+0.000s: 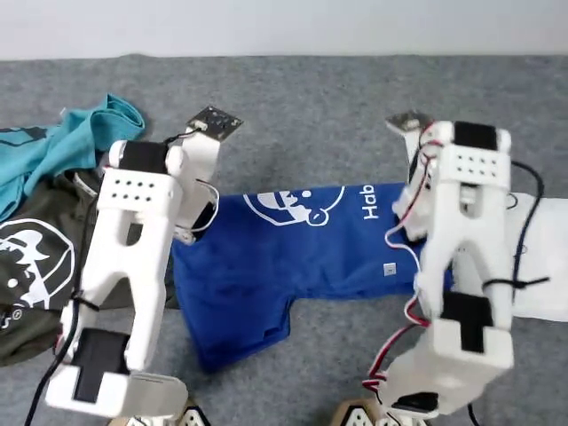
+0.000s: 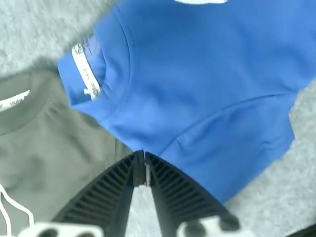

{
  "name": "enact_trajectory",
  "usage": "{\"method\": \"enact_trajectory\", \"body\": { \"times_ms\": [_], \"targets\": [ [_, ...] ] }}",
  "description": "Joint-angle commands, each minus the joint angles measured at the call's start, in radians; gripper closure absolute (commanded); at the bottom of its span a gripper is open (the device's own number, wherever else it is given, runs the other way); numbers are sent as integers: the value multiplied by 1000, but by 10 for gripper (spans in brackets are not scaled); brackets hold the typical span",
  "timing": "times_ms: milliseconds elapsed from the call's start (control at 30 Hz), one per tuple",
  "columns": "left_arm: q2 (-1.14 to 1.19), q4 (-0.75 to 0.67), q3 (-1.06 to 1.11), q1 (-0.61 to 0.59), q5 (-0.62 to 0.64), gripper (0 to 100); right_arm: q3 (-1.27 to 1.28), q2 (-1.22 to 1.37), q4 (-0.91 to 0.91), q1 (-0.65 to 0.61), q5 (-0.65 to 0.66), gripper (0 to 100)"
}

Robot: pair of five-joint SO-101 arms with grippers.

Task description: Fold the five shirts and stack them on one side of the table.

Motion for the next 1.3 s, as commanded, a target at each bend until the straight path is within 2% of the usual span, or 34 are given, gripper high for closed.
{"method": "enact_trajectory", "body": {
  "times_ms": [0, 100, 267, 467, 700, 933, 1067, 1167, 1267],
  "targets": [
    [-91, 31, 41, -9, 26, 995, 120, -105, -28, 62, -5, 988],
    [-133, 29, 96, -8, 58, 995, 190, -111, -68, 102, 11, 988],
    [-178, 31, 177, -15, 49, 995, 199, -119, -22, 107, 15, 980],
    [-181, 26, 234, -100, -14, 995, 195, -122, -4, 143, 23, 872],
    [-181, 28, 236, -178, -41, 995, 195, -114, -81, 211, 114, 869],
    [-184, 31, 236, -181, -40, 995, 189, 51, -208, 228, 118, 873],
    [-187, 32, 236, -184, -40, 995, 146, 143, -275, 240, 170, 905],
    [-187, 32, 236, -184, -40, 995, 61, 168, -259, 242, 176, 925],
    [-187, 32, 236, -184, -40, 995, -57, 166, -168, 239, 178, 931]
  ]
}}
